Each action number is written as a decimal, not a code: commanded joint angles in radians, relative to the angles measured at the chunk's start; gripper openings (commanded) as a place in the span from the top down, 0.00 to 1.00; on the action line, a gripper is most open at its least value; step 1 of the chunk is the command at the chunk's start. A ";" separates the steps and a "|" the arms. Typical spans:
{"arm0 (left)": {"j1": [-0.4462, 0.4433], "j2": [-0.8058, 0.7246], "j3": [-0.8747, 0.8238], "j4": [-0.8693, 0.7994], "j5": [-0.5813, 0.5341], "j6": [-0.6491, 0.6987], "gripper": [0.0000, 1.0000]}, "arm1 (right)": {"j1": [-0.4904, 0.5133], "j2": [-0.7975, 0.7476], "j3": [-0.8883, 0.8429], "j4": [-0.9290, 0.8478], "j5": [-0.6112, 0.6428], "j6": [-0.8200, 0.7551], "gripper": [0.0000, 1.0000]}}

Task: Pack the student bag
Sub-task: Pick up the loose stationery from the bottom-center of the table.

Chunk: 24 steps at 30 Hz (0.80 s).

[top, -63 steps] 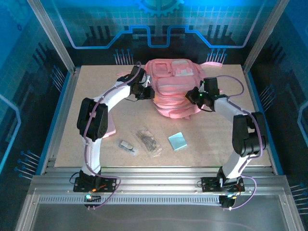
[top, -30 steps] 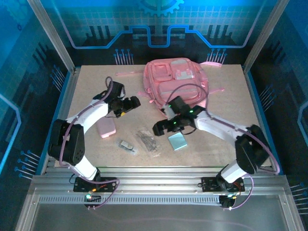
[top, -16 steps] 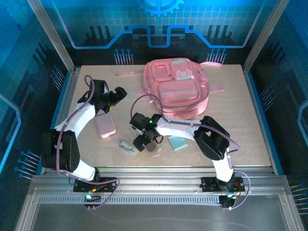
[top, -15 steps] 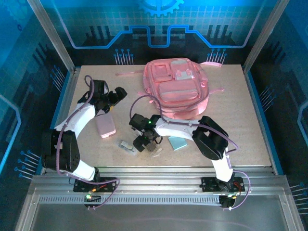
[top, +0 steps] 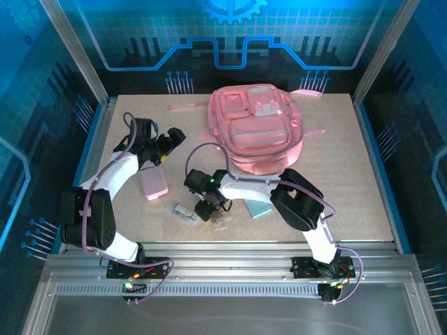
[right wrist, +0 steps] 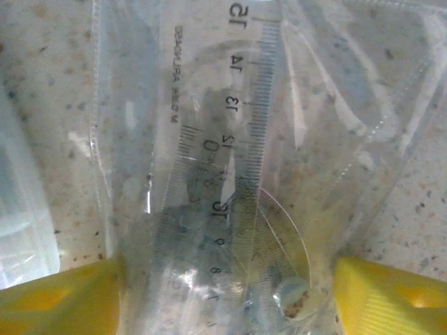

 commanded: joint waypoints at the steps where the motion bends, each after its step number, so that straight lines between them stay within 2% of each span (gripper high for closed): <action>1: 0.011 -0.032 -0.014 0.038 0.044 -0.029 0.01 | -0.022 0.027 -0.053 -0.032 0.072 0.014 0.36; 9: -0.004 -0.031 -0.004 0.050 0.059 -0.041 0.03 | -0.104 -0.091 -0.069 0.025 -0.045 0.043 0.59; 17: -0.035 -0.038 0.019 0.032 0.060 -0.029 0.04 | -0.183 -0.192 -0.093 0.078 -0.232 0.084 0.63; 21: -0.100 -0.023 0.055 0.022 0.024 -0.017 0.05 | -0.267 -0.289 -0.137 0.114 -0.339 0.114 0.62; 24: -0.179 0.028 0.120 -0.009 -0.033 0.008 0.06 | -0.354 -0.388 -0.170 0.111 -0.370 0.121 0.61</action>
